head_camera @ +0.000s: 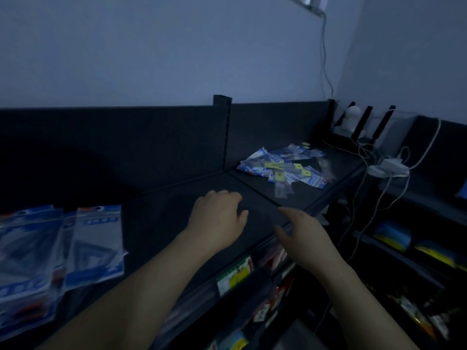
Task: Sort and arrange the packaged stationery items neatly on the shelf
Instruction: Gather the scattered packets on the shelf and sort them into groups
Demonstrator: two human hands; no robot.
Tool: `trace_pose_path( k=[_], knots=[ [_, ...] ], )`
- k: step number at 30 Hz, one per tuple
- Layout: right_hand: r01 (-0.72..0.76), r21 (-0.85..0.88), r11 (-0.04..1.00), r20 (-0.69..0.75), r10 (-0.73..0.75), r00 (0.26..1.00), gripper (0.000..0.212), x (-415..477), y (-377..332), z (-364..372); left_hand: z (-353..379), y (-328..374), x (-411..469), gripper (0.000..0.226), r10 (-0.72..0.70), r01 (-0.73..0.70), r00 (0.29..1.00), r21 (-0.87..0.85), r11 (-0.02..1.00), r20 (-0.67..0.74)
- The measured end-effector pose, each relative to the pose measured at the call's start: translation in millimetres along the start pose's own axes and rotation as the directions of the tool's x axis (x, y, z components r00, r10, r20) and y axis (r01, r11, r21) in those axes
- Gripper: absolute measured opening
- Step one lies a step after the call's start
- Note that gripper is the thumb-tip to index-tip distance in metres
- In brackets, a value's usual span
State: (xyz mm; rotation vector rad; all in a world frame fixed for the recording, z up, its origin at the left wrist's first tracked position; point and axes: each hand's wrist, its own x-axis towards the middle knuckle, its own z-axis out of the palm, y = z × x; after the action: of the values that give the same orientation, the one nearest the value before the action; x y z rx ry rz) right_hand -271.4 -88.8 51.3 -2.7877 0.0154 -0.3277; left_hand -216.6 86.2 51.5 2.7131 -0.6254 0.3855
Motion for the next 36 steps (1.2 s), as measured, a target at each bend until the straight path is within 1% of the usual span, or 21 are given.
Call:
trace_pose_path(
  k=[2,5,10,12,15,20,22,24,25,27,29,31,34,36],
  knots=[
    [-0.028,-0.015,0.999,-0.016,0.028,0.999,0.035,22.6,14.7,-0.3,9.6,2.1,30.1,0.036,0.012,-0.012,1.0,-0.004,1.0,0.004],
    [-0.073,-0.008,0.997,-0.028,0.072,0.997,0.037,57.6,36.5,-1.6,22.5,2.6,74.6,0.033,0.014,-0.014,1.0,-0.02,1.0,0.022],
    [-0.143,-0.009,0.99,-0.024,0.143,0.989,0.045,104.4,73.4,-5.0,47.2,10.8,137.9,0.033,0.006,0.0,0.996,-0.072,0.997,0.085],
    [-0.18,0.011,0.984,-0.015,0.18,0.984,0.039,119.3,86.4,-4.9,58.3,17.8,158.1,0.033,0.004,0.009,0.992,-0.1,0.995,0.124],
    [-0.198,0.01,0.98,0.003,0.198,0.98,0.03,143.1,107.8,-2.2,80.7,26.0,184.9,0.032,-0.004,0.028,0.983,-0.128,0.991,0.181],
    [-0.2,0.031,0.979,0.038,0.199,0.979,0.032,196.6,154.8,7.2,125.3,37.0,224.9,0.026,-0.06,0.096,0.969,-0.142,0.985,0.241],
    [-0.201,0.064,0.978,0.055,0.198,0.979,0.036,221.7,174.5,11.9,140.7,45.0,240.0,0.036,-0.102,0.15,0.959,-0.17,0.974,0.263],
    [-0.177,0.055,0.983,0.089,0.172,0.981,0.043,246.7,191.9,18.1,155.2,52.3,254.0,0.05,-0.148,0.21,0.948,-0.205,0.956,0.281],
    [-0.161,0.045,0.986,0.099,0.156,0.983,0.044,259.2,198.8,21.8,161.9,54.8,260.6,0.054,-0.17,0.231,0.944,-0.196,0.953,0.283],
    [-0.116,0.037,0.993,0.092,0.112,0.989,0.039,284.8,208.5,29.5,171.2,58.1,272.7,0.056,-0.209,0.259,0.938,-0.157,0.953,0.277],
    [-0.07,0.035,0.997,0.082,0.067,0.994,0.033,306.9,213.2,37.0,173.2,59.1,283.2,0.05,-0.254,0.307,0.923,-0.153,0.939,0.291],
    [-0.035,0.014,0.999,0.091,0.033,0.995,0.031,325.1,215.5,44.9,170.4,57.0,291.4,0.04,-0.292,0.358,0.898,-0.159,0.92,0.328],
    [-0.011,-0.042,0.999,0.124,0.016,0.992,0.017,342.8,215.6,51.1,167.0,45.6,298.4,0.028,-0.319,0.421,0.859,-0.196,0.886,0.401],
    [0.007,-0.071,0.997,0.138,0.003,0.99,0.018,349.8,217.1,51.6,166.8,36.7,300.3,0.019,-0.318,0.435,0.852,-0.222,0.873,0.416]
  ],
)
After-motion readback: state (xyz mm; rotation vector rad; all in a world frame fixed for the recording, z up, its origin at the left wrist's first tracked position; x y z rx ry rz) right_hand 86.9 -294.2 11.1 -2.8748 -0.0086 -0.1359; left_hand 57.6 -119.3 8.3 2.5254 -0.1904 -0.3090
